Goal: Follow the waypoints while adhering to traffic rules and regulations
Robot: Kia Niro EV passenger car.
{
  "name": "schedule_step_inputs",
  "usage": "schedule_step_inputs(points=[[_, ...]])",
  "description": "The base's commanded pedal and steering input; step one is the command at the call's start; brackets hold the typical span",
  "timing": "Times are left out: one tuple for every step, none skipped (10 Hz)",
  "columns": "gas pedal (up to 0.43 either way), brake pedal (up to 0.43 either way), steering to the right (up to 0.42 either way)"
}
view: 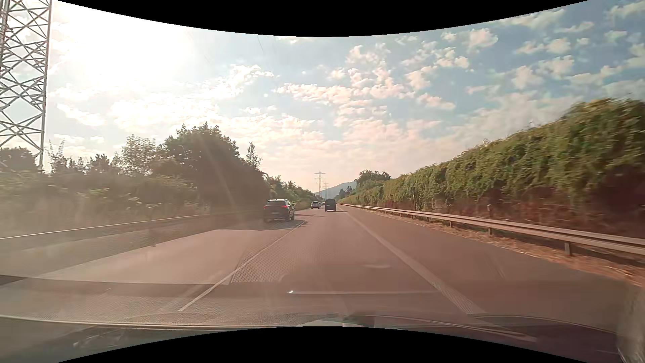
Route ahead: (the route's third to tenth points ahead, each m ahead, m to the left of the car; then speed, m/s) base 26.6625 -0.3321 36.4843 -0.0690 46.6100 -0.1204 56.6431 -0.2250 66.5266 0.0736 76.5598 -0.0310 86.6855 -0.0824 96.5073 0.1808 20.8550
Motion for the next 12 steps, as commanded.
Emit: schedule_step_inputs(points=[[0.189,0.000,0.000],[0.189,0.000,0.000],[0.189,0.000,0.000],[0.189,0.000,0.000],[0.189,0.000,0.000],[0.189,0.000,0.000],[0.189,0.000,0.000],[0.189,0.000,0.000],[0.189,0.000,0.000],[0.189,0.000,0.000],[0.189,0.000,0.000],[0.189,0.000,0.000]])
